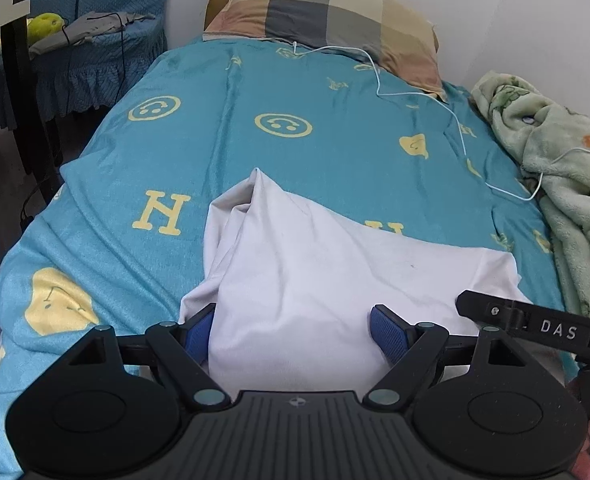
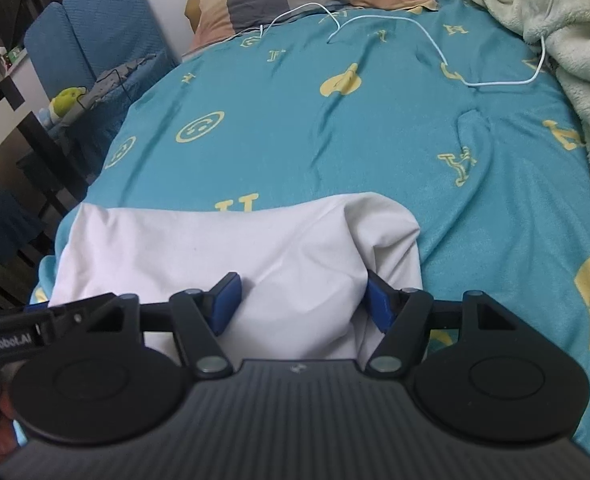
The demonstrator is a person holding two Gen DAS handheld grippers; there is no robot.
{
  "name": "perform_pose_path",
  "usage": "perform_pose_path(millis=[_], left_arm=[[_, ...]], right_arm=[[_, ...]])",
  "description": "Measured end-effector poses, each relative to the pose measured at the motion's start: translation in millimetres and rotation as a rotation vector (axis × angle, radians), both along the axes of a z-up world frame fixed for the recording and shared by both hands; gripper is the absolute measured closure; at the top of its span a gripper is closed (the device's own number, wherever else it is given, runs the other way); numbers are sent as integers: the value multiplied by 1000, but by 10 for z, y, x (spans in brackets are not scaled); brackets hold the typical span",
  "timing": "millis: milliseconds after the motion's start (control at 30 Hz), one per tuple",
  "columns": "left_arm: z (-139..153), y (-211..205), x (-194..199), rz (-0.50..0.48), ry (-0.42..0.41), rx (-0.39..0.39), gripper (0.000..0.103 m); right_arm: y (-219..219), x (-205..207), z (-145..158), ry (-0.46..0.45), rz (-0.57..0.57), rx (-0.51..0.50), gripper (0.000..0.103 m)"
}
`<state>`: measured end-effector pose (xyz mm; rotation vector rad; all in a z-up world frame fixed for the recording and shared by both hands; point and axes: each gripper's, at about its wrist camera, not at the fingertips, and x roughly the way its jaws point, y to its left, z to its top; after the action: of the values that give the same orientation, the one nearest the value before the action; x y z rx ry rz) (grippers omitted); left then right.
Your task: Fold clothes
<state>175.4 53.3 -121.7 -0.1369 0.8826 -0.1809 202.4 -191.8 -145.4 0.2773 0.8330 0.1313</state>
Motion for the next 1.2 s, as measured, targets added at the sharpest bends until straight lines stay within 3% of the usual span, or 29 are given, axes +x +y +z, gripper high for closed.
perform_pose_path(millis=[133,433,600,833,933,1000,1100,1200], left_arm=[[177,13,-242,7,-27,-15,21],[556,-114,-841,-43,-108,36,21],[359,-165,-856,-47,-51,72,21],[292,-132,-931,-43,-28,60,21],[378,-61,-1067,-15,-19,-5,20],[440,31,-1145,21,4,-115,16],[390,226,-1196,104,97,-355,5],[118,402,-1195,188,245,-632,5]], right_arm=[[8,-206,179,-20,-2,20,35],[65,-792,489,-61,32,-2,35],[131,-881,352,-10,59,-41,36],[44,-777,183,70,35,49,36],[-29,-808,232,76,8,95,35],[-103,-830,285,72,-11,146,35],[-229,-865,354,70,-55,234,35],[-344,-904,397,87,-99,326,34]])
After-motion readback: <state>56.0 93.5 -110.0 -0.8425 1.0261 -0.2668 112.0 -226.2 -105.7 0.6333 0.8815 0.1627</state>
